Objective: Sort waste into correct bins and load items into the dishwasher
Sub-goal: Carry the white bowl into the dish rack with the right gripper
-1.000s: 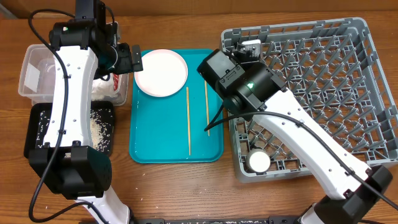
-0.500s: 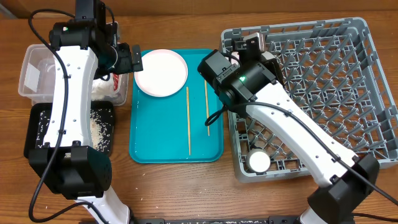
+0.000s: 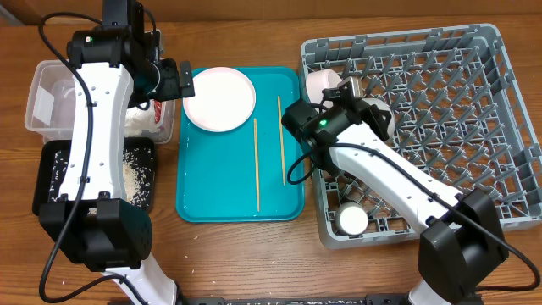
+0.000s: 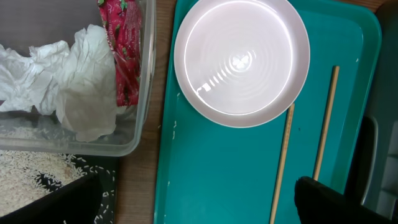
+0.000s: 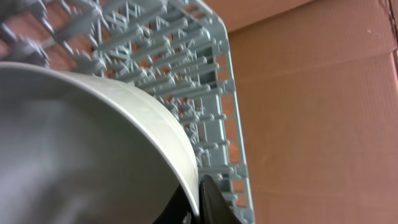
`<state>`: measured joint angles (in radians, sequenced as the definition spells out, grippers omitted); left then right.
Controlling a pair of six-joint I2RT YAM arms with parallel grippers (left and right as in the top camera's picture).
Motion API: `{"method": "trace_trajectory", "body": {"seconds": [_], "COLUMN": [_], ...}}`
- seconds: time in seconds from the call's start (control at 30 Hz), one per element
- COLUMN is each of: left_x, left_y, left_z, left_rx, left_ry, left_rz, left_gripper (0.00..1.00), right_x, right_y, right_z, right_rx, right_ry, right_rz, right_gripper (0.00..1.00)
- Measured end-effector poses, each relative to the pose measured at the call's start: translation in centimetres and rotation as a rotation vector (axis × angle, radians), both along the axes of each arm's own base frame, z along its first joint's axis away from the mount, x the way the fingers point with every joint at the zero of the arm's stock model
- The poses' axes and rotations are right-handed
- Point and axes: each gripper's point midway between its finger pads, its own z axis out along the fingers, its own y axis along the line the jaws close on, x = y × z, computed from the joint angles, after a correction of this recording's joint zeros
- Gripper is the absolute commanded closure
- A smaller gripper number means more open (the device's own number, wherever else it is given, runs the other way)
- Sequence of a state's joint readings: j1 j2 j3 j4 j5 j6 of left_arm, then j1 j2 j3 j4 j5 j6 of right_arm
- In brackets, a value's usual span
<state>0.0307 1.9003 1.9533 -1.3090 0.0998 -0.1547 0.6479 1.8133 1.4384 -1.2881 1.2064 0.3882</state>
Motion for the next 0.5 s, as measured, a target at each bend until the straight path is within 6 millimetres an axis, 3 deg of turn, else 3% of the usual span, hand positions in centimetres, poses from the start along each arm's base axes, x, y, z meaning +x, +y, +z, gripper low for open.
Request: {"method": "trace_trajectory", "body": {"seconds": [0.5], "left_x": [0.0], "left_y": [0.0], "left_z": [0.0], "left_rx": [0.0], "left_ry": [0.0], "left_rz": [0.0], "left_gripper": [0.0], "right_x": [-0.3], "right_y": [0.6], "right_z": [-1.9], "right_rx": [0.084], "right_ry": [0.04], "right_rz": [-0.002], "right_gripper": [0.96]}}
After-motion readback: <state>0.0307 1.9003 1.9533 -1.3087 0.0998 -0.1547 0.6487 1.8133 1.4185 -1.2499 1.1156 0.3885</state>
